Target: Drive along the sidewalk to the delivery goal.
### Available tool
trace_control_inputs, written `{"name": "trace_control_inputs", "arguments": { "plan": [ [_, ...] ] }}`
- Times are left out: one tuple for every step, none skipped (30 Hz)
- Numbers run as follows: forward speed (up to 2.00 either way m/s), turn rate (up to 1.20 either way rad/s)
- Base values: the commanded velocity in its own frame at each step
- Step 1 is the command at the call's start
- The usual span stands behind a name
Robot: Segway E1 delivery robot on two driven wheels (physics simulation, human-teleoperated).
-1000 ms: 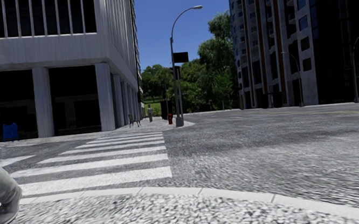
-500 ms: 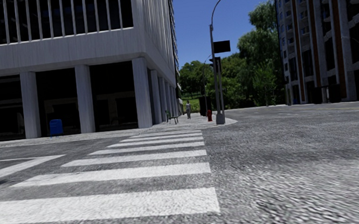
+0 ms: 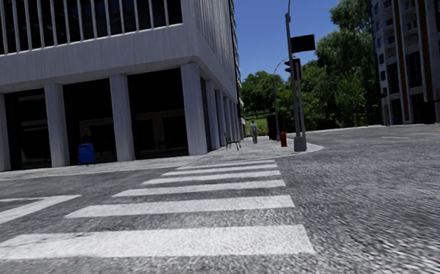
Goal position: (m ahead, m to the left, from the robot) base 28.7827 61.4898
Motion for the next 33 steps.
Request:
{"name": "trace_control_inputs", "arguments": {
  "plan": [
    [1.42,0.0],
    [1.41,0.0],
    [1.4,0.0],
    [1.4,0.0],
    [1.4,0.0],
    [1.4,0.0],
    [1.4,0.0],
    [1.4,0.0],
    [1.4,0.0],
    [1.4,0.0],
    [1.41,0.0],
    [1.41,0.0],
    [1.42,0.0],
    [1.42,0.0],
    [1.42,0.0],
    [1.42,0.0],
    [1.43,0.0],
    [1.44,0.0],
    [1.44,0.0],
    [1.45,0.0],
    [1.45,0.0],
    [1.45,0.0],
    [1.45,0.0],
    [1.45,0.0],
    [1.45,0.0],
    [1.45,0.0],
    [1.45,0.0],
    [1.45,0.0],
    [1.46,0.0],
    [1.46,0.0],
    [1.46,0.0],
    [1.46,0.0],
    [1.46,0.0]
  ]
}}
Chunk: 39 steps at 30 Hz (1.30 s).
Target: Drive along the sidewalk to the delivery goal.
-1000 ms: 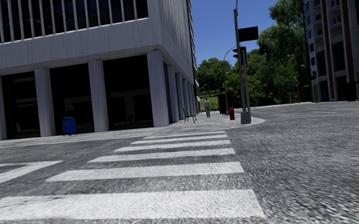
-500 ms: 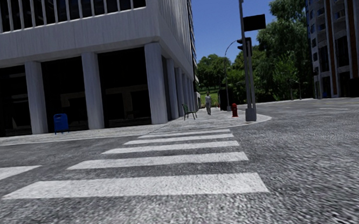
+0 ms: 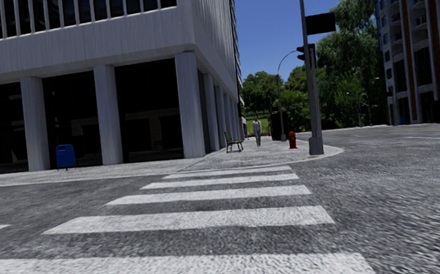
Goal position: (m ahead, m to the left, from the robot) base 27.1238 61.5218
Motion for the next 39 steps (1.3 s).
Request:
{"name": "trace_control_inputs", "arguments": {
  "plan": [
    [1.46,0.0],
    [1.46,0.0],
    [1.46,0.0],
    [1.46,0.0],
    [1.46,0.0],
    [1.46,0.0],
    [1.46,0.0],
    [1.46,0.0],
    [1.46,0.0],
    [1.46,0.0],
    [1.46,0.0],
    [1.46,0.0],
    [1.46,0.0],
    [2.0,0.0],
    [2.0,0.0],
    [2.0,0.0],
    [2.0,0.0],
    [2.0,0.0],
    [2.0,0.0],
    [2.0,0.0],
    [2.0,0.0],
    [2.0,0.0],
    [2.0,0.0],
    [2.0,0.0],
    [2.0,0.0],
    [2.0,0.0],
    [2.0,0.0],
    [2.0,0.0],
    [2.0,0.0],
    [2.0,0.0],
    [2.0,0.0],
    [2.0,0.0],
    [2.0,0.0],
    [2.0,0.0],
    [2.0,0.0],
    [2.0,0.0],
    [2.0,0.0],
    [2.0,0.0],
    [2.0,0.0]
  ]
}}
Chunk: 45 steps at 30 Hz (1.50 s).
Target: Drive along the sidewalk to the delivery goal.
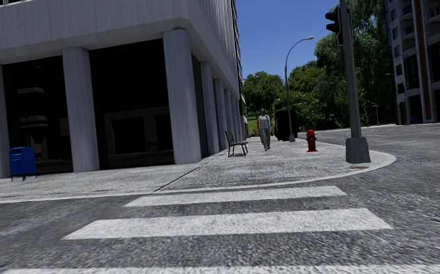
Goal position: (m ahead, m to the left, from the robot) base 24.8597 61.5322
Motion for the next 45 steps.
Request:
{"name": "trace_control_inputs", "arguments": {
  "plan": [
    [2.0,0.0],
    [2.0,0.0],
    [2.0,0.0],
    [2.0,0.0],
    [2.0,0.0],
    [2.0,0.0],
    [2.0,0.0],
    [2.0,0.0],
    [2.0,0.0],
    [2.0,0.0],
    [2.0,0.0],
    [2.0,0.0],
    [2.0,0.0],
    [2.0,0.0],
    [2.0,0.0],
    [2.0,0.0],
    [2.0,0.0],
    [2.0,0.0],
    [2.0,0.0],
    [2.0,0.0],
    [2.0,0.0],
    [2.0,0.0],
    [2.0,0.0],
    [2.0,0.0],
    [2.0,0.0],
    [2.0,0.0],
    [2.0,0.0],
    [2.0,0.0],
    [2.0,0.0],
    [2.0,0.0],
    [2.0,0.0],
    [2.0,0.0],
    [2.0,0.0],
    [2.0,0.0],
    [2.0,0.0],
    [2.0,0.1],
    [2.0,0.16],
    [2.0,0.16],
    [2.0,0.21],
    [2.0,0.27],
    [2.0,0.31],
    [2.0,0.33],
    [2.0,0.33],
    [2.0,0.35],
    [2.0,0.37]
  ]
}}
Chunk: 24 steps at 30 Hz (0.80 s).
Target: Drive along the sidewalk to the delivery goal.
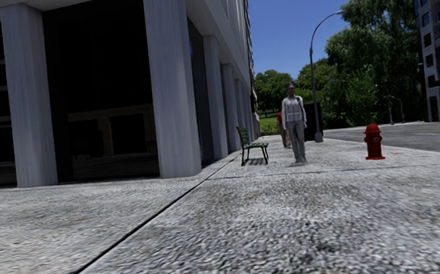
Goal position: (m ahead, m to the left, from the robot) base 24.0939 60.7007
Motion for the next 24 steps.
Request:
{"name": "trace_control_inputs", "arguments": {
  "plan": [
    [1.93,0.39],
    [1.82,0.4],
    [1.82,0.4],
    [1.7,0.41],
    [1.64,0.42],
    [1.6,0.42],
    [1.6,0.42],
    [1.59,0.42],
    [1.59,0.45],
    [1.58,0.46],
    [1.57,0.47],
    [1.57,0.47],
    [1.57,0.47],
    [1.57,0.48],
    [1.57,0.51],
    [1.57,0.51],
    [1.57,0.53],
    [1.57,0.55],
    [1.56,0.56],
    [1.56,0.56],
    [1.56,0.56],
    [1.55,0.56],
    [1.55,0.56],
    [1.54,0.56]
  ]
}}
